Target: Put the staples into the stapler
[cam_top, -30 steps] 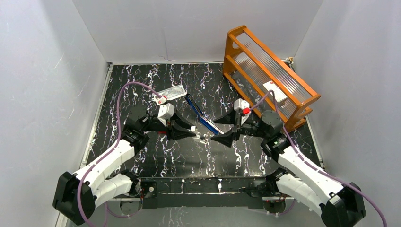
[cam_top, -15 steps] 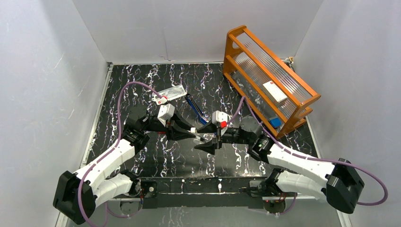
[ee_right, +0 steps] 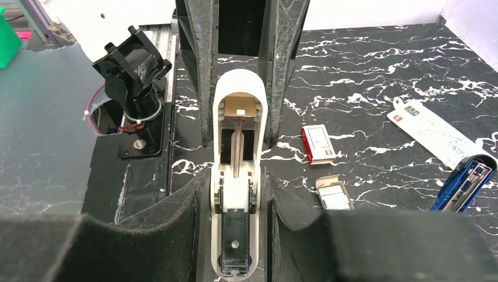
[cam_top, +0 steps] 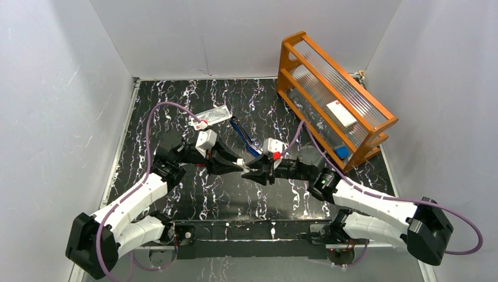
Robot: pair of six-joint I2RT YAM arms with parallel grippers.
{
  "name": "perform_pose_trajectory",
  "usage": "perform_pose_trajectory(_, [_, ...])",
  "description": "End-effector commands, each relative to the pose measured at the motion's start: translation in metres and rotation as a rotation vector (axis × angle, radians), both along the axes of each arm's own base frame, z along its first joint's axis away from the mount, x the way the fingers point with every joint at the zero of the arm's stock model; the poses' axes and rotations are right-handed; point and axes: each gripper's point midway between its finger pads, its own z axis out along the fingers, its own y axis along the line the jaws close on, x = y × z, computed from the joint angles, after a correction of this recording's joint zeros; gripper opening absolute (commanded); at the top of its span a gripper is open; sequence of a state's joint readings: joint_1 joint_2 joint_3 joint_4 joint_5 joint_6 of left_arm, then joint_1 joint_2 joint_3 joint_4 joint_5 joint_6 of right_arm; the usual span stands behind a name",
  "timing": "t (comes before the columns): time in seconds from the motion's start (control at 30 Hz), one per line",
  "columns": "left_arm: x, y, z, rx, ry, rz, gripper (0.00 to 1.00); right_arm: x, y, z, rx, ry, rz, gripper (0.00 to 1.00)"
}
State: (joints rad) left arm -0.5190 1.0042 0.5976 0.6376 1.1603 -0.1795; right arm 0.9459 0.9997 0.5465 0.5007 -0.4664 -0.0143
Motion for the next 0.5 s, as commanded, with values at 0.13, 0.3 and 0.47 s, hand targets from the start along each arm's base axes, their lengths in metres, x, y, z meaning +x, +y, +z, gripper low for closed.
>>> perform_pose_trajectory(0.13, [0.01, 0.007, 0.008, 0.002, -0.074, 0.129, 0.42, -0.001, -0.004, 0.011, 0.0, 0.005, -0.018, 0.26])
perform_pose_trajectory(0.3, [0.017, 0.022, -0.004, 0.089, -0.117, 0.244, 0.6, 0.0, -0.011, -0.031, -0.126, 0.127, -0.062, 0.23])
perform_pose_trajectory(0.47, [0.029, 0.039, -0.002, 0.143, -0.145, 0.386, 0.65, 0.006, -0.014, -0.067, -0.253, 0.207, -0.102, 0.22])
